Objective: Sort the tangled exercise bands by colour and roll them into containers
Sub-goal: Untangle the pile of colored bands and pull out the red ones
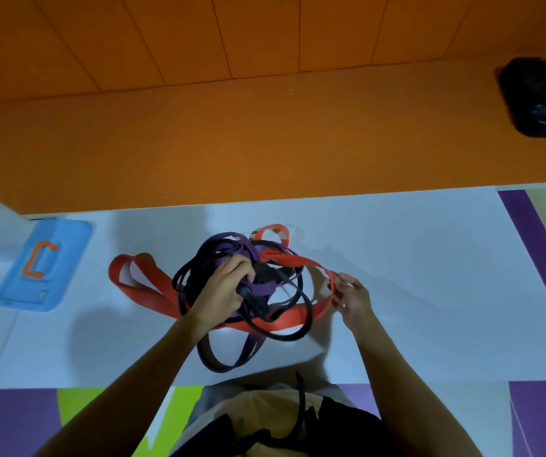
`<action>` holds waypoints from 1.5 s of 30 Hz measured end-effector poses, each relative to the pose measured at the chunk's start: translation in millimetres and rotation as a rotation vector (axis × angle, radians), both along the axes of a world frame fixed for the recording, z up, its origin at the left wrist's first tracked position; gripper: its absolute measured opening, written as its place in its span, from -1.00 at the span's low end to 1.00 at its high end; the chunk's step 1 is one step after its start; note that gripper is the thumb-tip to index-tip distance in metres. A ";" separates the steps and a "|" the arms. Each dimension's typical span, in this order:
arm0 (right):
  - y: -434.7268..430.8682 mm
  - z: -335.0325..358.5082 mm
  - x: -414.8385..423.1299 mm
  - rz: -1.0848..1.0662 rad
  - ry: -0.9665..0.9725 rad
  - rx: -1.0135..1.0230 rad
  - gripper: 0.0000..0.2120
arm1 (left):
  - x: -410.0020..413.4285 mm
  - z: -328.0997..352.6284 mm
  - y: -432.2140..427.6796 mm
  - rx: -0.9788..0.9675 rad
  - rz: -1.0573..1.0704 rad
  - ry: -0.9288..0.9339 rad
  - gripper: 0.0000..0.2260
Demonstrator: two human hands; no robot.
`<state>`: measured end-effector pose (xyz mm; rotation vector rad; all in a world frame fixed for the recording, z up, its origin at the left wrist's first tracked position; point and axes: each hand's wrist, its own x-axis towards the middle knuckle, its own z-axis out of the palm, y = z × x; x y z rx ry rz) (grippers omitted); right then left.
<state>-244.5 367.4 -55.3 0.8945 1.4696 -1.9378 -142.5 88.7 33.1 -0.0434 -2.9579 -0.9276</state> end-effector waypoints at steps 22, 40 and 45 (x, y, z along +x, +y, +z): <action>-3.6 73.5 14.0 0.702 -0.070 -0.366 -0.79 | -50.6 -10.2 53.1 0.010 0.344 -0.154 -0.53; -37.0 76.2 -3.5 0.280 -0.193 -0.381 -0.84 | 86.3 -40.7 -25.5 0.265 0.291 -0.223 -0.73; -38.3 80.4 -1.2 0.217 -0.266 -0.478 -0.79 | 73.3 -44.7 -8.2 0.169 0.018 -0.268 -0.66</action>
